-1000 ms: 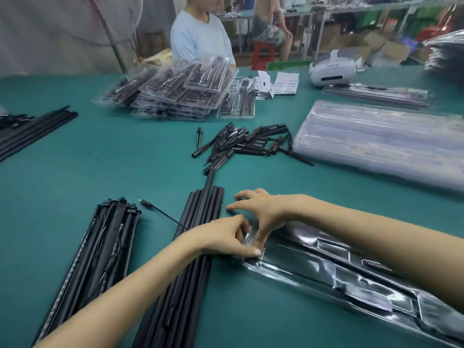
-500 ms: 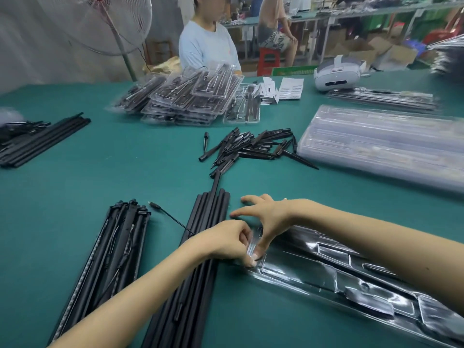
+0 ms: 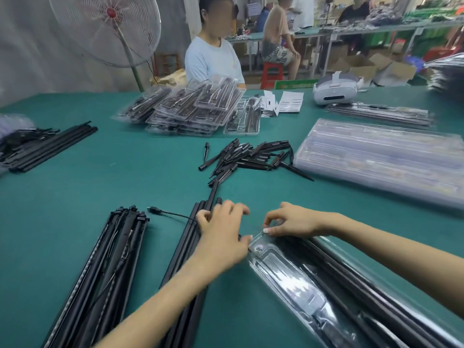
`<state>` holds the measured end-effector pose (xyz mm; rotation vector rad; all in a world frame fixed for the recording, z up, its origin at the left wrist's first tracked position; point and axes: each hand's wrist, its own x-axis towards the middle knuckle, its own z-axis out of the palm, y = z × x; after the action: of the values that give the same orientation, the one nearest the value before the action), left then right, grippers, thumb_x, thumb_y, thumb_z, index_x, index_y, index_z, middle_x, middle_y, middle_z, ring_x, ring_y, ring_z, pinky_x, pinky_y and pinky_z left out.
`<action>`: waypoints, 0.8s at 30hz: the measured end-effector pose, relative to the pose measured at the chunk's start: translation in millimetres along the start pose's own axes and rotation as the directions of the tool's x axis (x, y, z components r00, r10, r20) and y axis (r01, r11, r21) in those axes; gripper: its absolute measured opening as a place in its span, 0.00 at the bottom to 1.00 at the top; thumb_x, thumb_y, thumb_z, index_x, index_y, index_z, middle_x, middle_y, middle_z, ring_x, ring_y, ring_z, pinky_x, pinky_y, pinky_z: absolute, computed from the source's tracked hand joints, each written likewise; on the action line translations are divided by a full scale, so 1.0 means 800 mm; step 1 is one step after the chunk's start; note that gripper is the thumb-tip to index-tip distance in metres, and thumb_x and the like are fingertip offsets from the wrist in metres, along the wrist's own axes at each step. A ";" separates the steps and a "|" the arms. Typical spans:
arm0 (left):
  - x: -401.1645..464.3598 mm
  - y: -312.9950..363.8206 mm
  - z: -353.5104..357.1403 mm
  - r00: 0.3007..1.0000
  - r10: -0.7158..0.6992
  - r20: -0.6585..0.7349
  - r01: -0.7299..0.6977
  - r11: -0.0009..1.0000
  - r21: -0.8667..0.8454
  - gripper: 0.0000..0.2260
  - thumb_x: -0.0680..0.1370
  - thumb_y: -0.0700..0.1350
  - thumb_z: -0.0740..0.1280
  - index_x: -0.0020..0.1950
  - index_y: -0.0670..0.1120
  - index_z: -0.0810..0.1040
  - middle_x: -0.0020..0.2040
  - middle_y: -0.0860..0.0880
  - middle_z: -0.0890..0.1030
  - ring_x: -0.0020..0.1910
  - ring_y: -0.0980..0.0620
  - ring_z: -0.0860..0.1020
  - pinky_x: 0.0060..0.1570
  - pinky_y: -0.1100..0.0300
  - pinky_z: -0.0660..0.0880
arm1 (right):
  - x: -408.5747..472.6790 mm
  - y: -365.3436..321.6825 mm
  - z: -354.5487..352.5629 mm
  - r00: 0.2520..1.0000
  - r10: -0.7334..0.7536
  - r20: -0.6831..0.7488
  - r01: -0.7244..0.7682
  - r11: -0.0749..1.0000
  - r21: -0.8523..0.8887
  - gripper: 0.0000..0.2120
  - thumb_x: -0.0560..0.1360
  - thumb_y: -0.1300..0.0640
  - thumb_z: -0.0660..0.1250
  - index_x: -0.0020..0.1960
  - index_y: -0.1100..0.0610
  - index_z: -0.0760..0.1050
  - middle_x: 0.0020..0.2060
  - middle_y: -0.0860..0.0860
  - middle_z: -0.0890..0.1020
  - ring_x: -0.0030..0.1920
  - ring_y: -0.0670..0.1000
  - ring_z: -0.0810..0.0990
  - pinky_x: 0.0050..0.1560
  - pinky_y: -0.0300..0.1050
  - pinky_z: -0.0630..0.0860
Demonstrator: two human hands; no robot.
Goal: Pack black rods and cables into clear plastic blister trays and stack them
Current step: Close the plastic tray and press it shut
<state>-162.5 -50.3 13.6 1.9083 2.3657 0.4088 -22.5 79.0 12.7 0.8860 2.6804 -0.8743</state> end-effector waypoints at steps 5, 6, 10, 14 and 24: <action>-0.056 0.001 0.016 0.947 -0.236 0.219 0.290 0.921 -0.260 0.22 0.71 0.73 0.54 0.48 0.56 0.69 0.40 0.55 0.78 0.39 0.57 0.75 0.39 0.58 0.68 | -0.020 0.026 0.007 0.979 0.193 -0.071 -0.163 0.938 0.305 0.07 0.77 0.51 0.67 0.44 0.54 0.77 0.39 0.48 0.78 0.43 0.47 0.73 0.44 0.35 0.68; -0.056 0.002 0.023 0.901 -0.245 0.357 0.352 0.895 -0.275 0.26 0.71 0.74 0.53 0.50 0.53 0.71 0.42 0.53 0.79 0.38 0.55 0.77 0.38 0.58 0.70 | -0.023 0.028 0.008 0.971 0.228 -0.067 -0.186 0.904 0.384 0.07 0.77 0.52 0.67 0.43 0.54 0.76 0.41 0.50 0.78 0.43 0.48 0.73 0.44 0.38 0.68; -0.022 0.012 0.036 0.877 -0.213 0.431 0.470 0.568 -0.676 0.17 0.78 0.59 0.62 0.45 0.45 0.74 0.36 0.49 0.78 0.27 0.52 0.77 0.28 0.61 0.70 | -0.031 0.019 0.016 0.961 0.260 -0.097 -0.183 0.855 0.486 0.09 0.77 0.49 0.66 0.44 0.53 0.76 0.43 0.50 0.78 0.45 0.48 0.75 0.43 0.38 0.69; -0.005 0.024 0.044 0.885 -0.246 0.396 0.466 0.442 -0.766 0.09 0.78 0.41 0.62 0.38 0.44 0.71 0.33 0.47 0.74 0.26 0.53 0.72 0.25 0.65 0.69 | -0.025 0.013 0.021 0.937 0.209 -0.280 -0.260 0.952 -0.161 0.15 0.72 0.34 0.64 0.39 0.44 0.73 0.46 0.44 0.75 0.56 0.47 0.67 0.57 0.52 0.61; 0.009 0.028 0.040 0.874 -0.197 0.443 0.485 0.339 -0.806 0.06 0.76 0.40 0.67 0.40 0.42 0.73 0.36 0.45 0.74 0.27 0.54 0.71 0.24 0.66 0.71 | -0.016 0.016 0.000 0.990 0.142 -0.002 -0.131 0.922 0.365 0.12 0.72 0.52 0.73 0.46 0.61 0.83 0.38 0.52 0.79 0.40 0.47 0.72 0.45 0.42 0.68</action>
<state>-136.0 -34.3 -10.8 0.8168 1.6412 1.0374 -4.3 81.0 11.1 1.1522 2.4799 -1.3613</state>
